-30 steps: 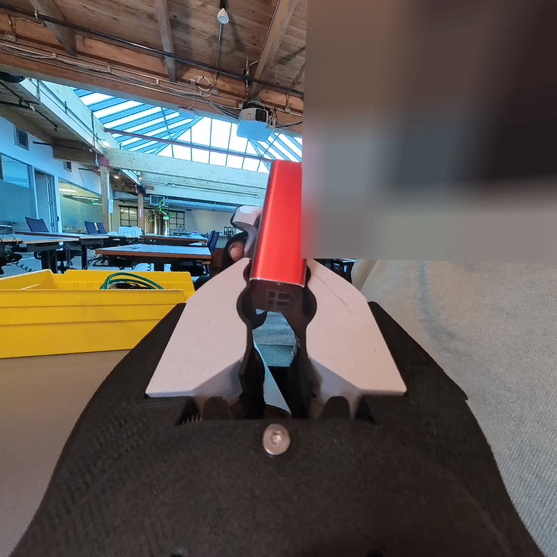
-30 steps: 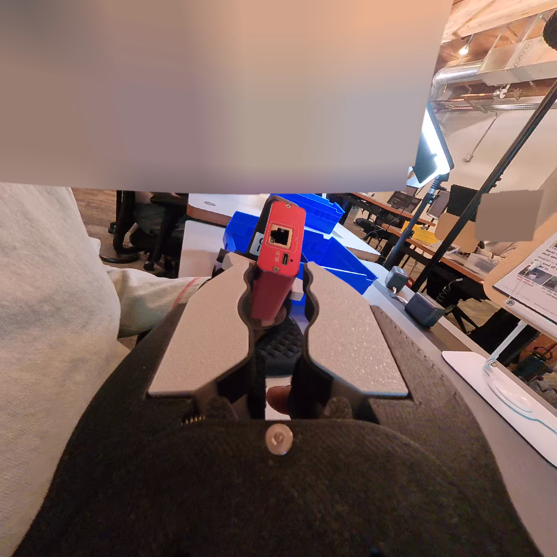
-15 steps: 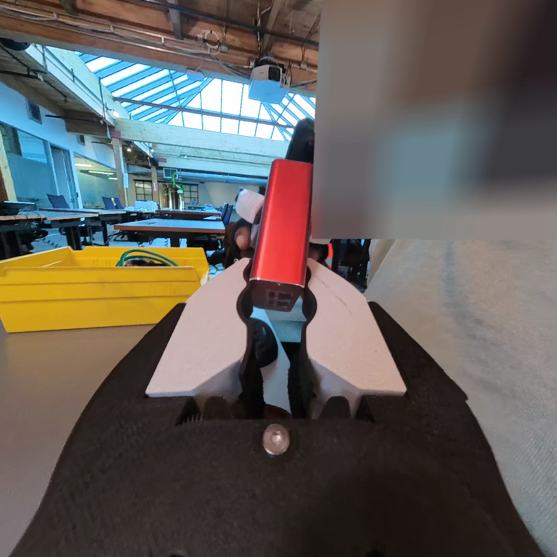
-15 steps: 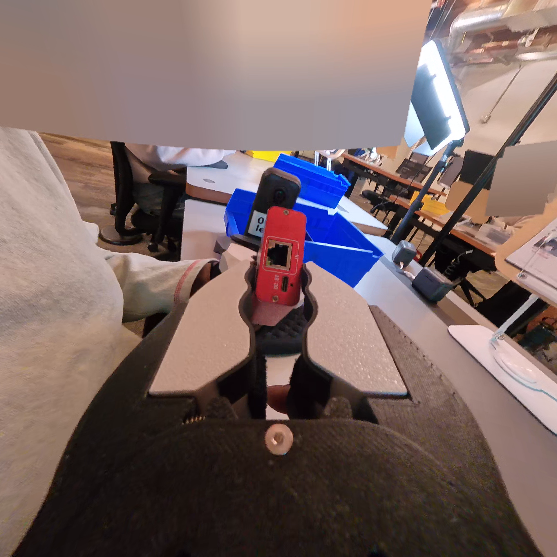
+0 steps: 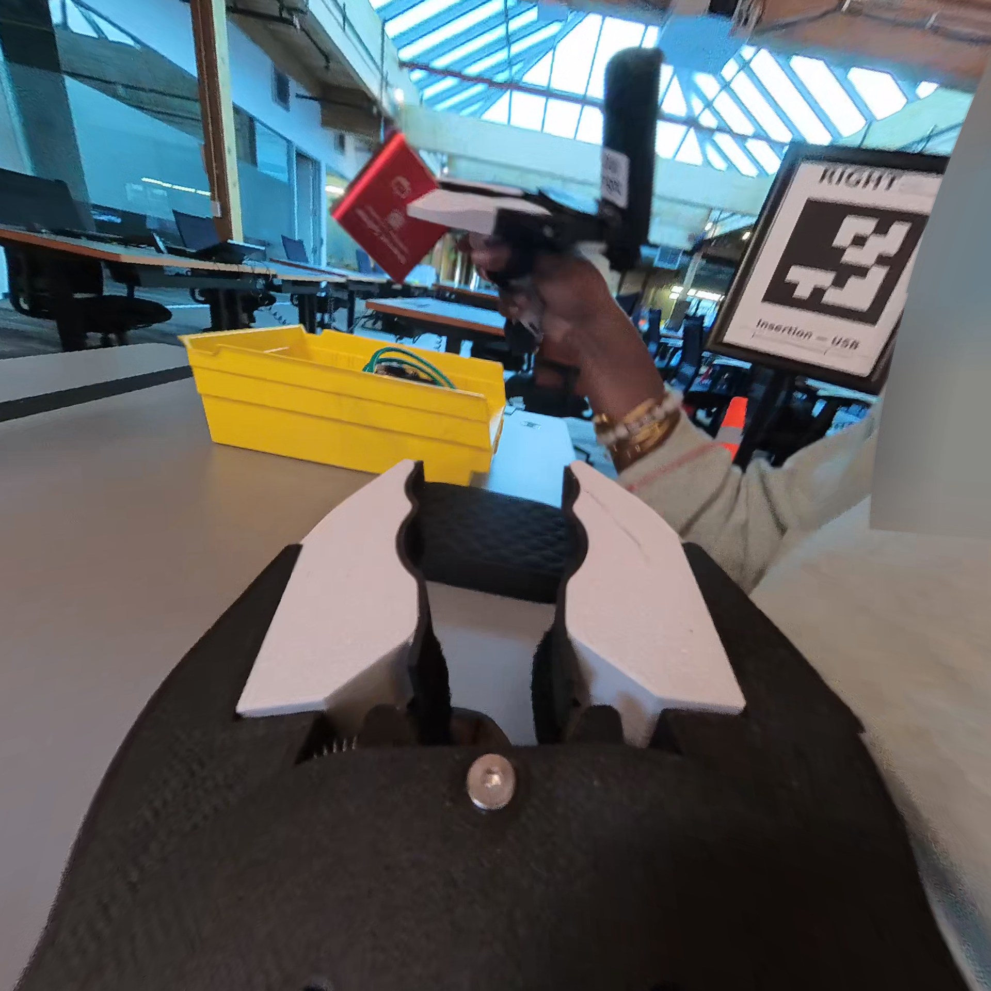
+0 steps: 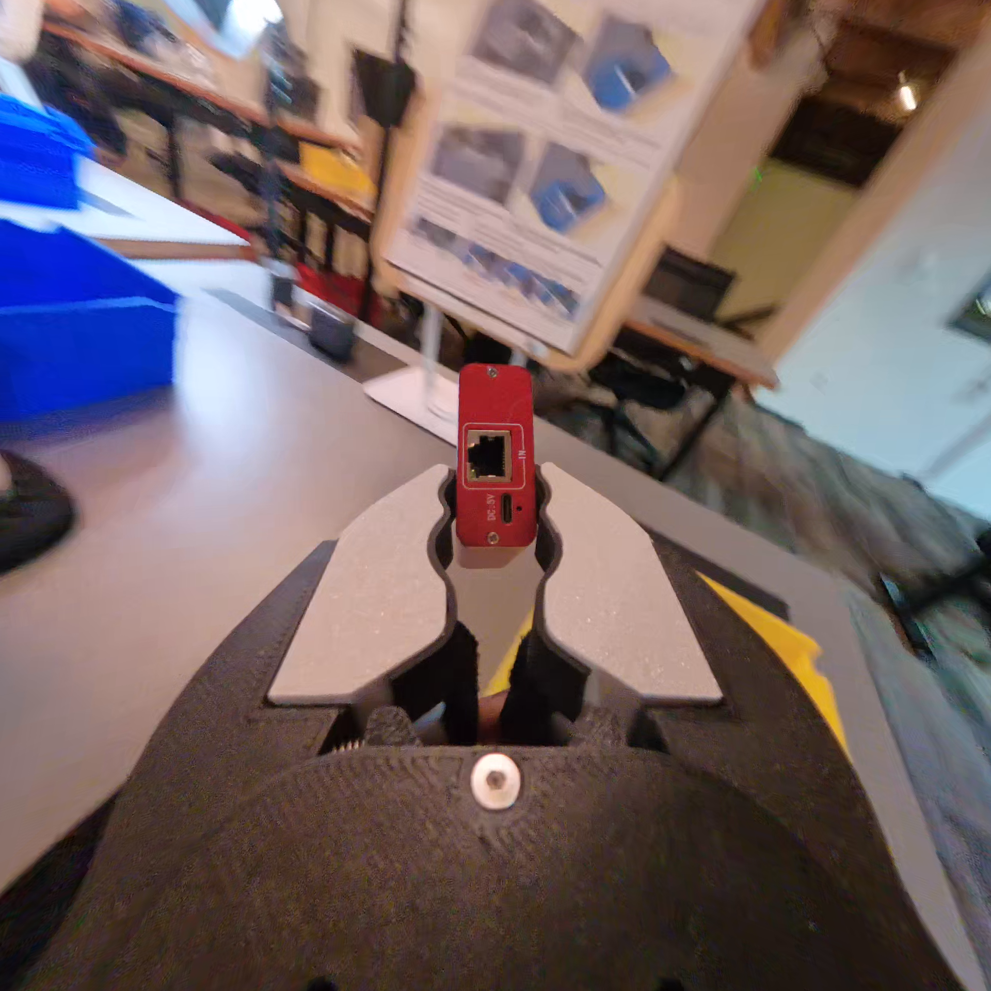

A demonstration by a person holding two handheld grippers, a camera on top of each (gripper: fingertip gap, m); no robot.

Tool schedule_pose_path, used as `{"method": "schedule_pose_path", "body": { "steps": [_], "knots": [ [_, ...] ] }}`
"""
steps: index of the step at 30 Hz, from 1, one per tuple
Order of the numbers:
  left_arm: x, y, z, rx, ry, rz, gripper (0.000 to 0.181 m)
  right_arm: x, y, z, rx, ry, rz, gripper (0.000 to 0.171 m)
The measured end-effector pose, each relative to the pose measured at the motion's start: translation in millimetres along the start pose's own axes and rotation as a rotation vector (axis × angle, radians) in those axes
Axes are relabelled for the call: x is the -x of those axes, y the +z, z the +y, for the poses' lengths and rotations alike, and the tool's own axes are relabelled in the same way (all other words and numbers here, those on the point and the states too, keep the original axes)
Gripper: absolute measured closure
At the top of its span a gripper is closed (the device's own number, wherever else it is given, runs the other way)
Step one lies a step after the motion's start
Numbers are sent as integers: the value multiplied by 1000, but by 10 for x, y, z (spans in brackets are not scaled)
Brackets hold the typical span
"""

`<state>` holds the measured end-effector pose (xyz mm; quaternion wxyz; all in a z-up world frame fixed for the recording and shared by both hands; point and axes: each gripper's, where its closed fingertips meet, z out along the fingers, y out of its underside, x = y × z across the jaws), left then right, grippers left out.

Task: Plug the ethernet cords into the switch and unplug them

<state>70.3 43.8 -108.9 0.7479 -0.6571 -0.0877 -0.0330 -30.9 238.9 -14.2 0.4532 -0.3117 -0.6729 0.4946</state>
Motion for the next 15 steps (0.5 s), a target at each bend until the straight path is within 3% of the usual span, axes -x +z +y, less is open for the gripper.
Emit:
{"method": "schedule_pose_path", "body": {
  "steps": [3,6,9,15],
  "knots": [
    [-24,32,69,46,32,4,133,-619,246,474,201,95,102,144],
    [-25,36,79,53,33,6,133,-914,481,937,382,160,125,144],
    [-15,27,64,44,27,2,134,-1015,665,1324,533,176,111,144],
    [-2,23,67,45,24,-5,135,-1082,879,1680,687,140,117,144]
  ]
}}
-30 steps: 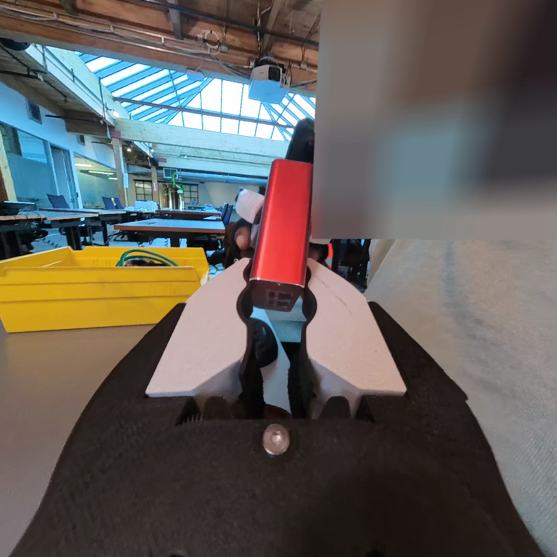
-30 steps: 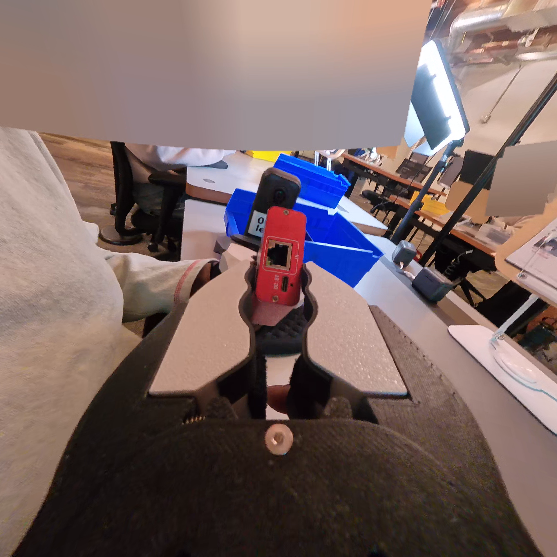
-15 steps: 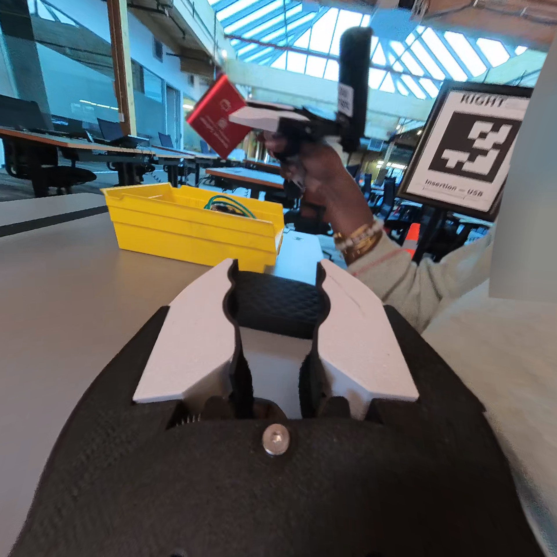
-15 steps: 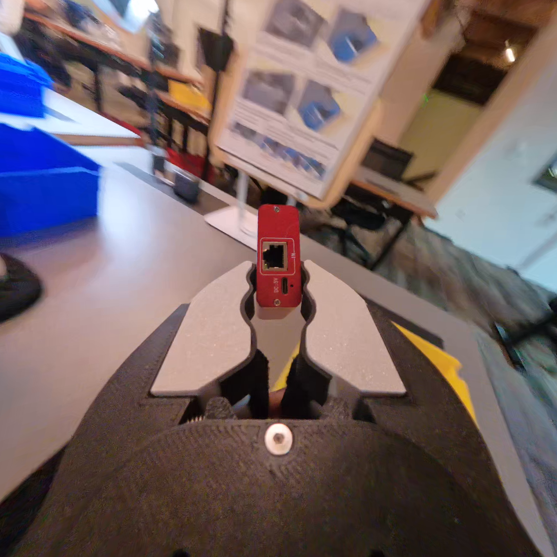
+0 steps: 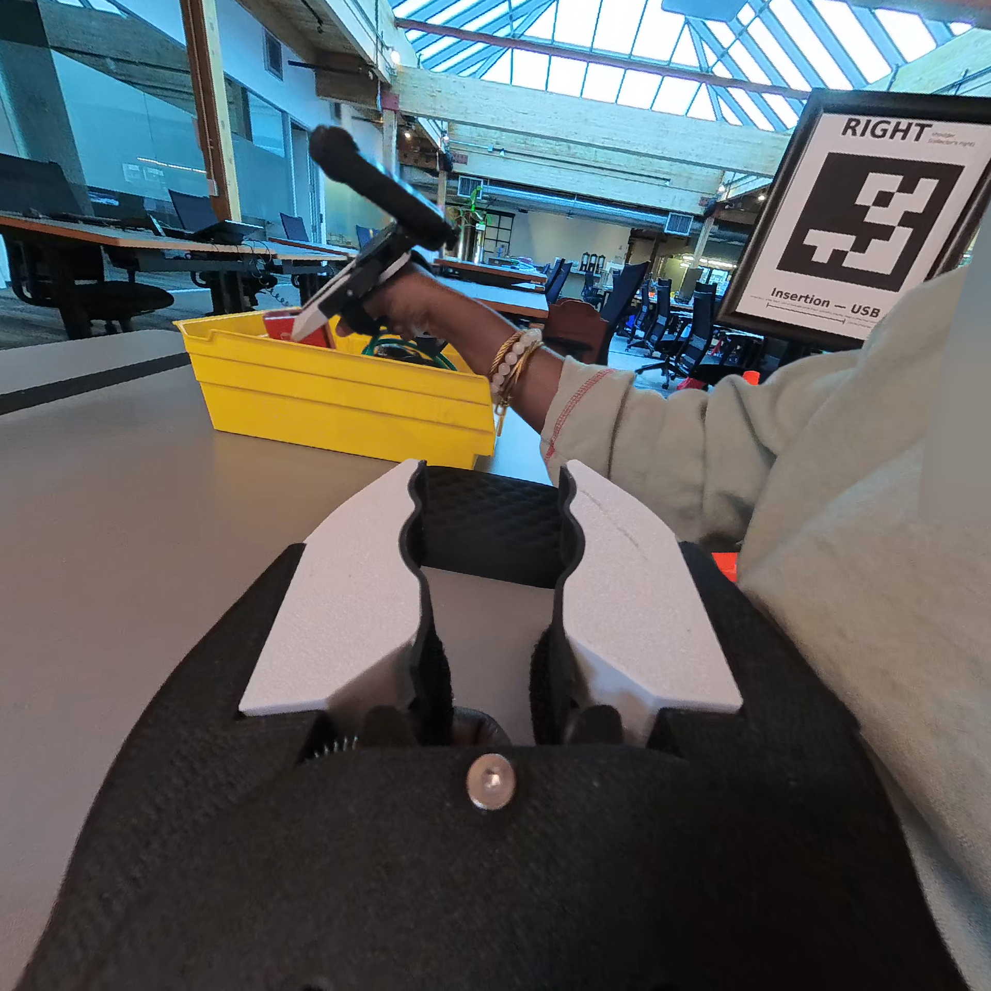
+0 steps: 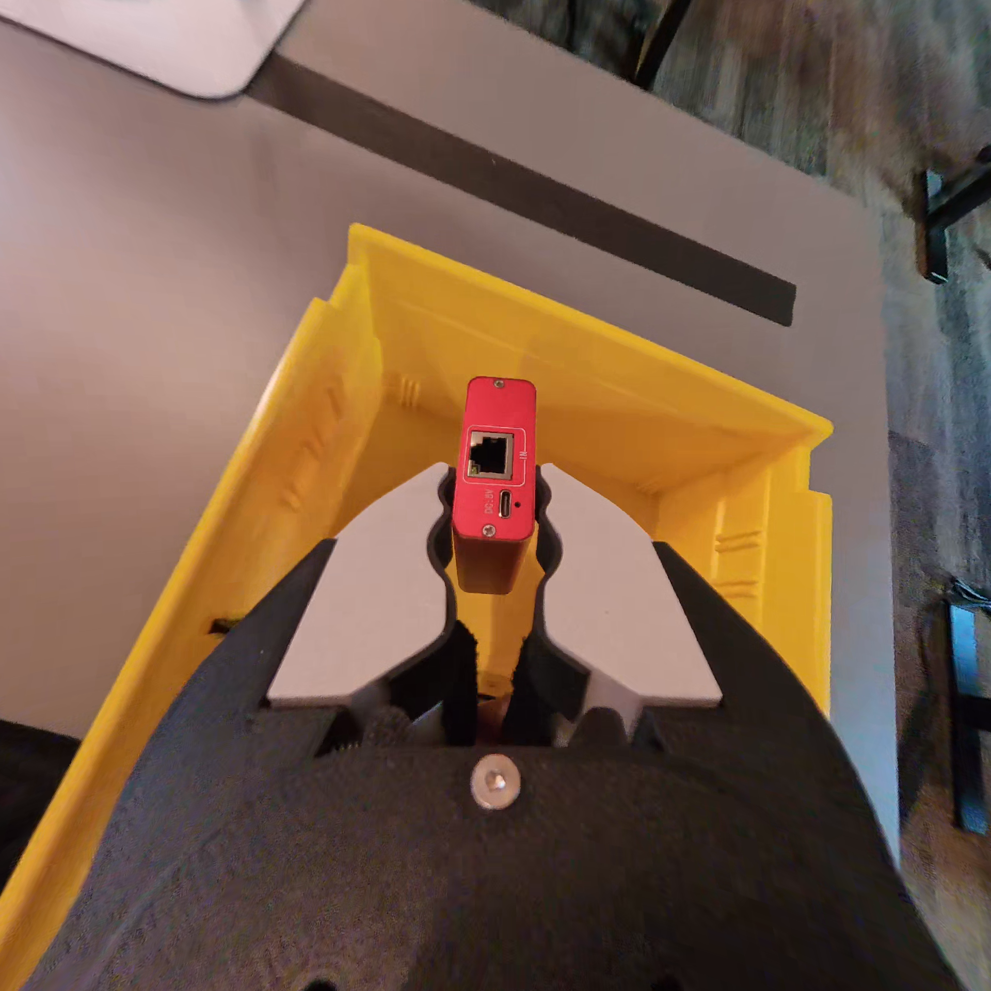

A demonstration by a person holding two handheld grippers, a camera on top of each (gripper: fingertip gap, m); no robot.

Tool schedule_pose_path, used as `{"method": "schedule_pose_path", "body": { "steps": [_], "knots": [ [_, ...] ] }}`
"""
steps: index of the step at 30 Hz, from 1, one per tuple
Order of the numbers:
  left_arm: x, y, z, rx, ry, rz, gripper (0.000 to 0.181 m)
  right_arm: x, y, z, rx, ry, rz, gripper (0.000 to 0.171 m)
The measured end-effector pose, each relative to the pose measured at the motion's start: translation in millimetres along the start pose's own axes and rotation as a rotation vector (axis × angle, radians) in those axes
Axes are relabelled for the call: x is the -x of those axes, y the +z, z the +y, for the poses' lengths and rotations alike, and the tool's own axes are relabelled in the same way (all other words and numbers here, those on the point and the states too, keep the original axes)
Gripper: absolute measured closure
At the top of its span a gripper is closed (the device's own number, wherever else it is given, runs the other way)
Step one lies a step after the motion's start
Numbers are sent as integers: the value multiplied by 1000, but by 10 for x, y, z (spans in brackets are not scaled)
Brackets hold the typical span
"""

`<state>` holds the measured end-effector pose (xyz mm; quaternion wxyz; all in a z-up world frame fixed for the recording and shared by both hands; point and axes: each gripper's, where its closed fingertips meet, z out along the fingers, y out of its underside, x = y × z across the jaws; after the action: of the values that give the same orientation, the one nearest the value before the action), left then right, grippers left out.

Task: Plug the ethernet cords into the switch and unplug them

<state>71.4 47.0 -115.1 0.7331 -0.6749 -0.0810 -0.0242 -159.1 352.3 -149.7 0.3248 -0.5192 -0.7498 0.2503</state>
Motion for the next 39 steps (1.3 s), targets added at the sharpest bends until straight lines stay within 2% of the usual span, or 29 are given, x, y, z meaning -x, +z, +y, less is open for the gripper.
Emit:
{"method": "schedule_pose_path", "body": {
  "steps": [12,19,21,23,25,28,32,36,38,39],
  "knots": [
    [23,-7,-4,-3,-10,-12,137,-12,217,230,245,-42,20,143],
    [29,-5,1,-1,-11,-17,137,-32,175,252,240,-24,41,144],
    [33,-5,3,-1,-12,-18,137,-19,96,211,202,-9,40,142],
    [36,-7,2,-2,-14,-19,137,12,-63,121,136,2,44,130],
    [40,-7,1,-3,-16,-21,138,126,-314,6,47,-5,21,118],
    [45,-4,4,-1,-12,-28,138,512,-791,-64,-81,-61,-93,111],
    [36,13,24,17,12,-39,138,1054,-1247,289,-89,-156,-210,109],
    [42,29,49,33,15,-45,137,1338,-1295,943,129,-160,-247,111],
    [50,26,45,29,9,-46,138,1385,-1211,1122,196,-176,-232,121],
    [55,22,38,24,4,-46,138,1360,-1151,1157,205,-192,-200,133]
  ]
}}
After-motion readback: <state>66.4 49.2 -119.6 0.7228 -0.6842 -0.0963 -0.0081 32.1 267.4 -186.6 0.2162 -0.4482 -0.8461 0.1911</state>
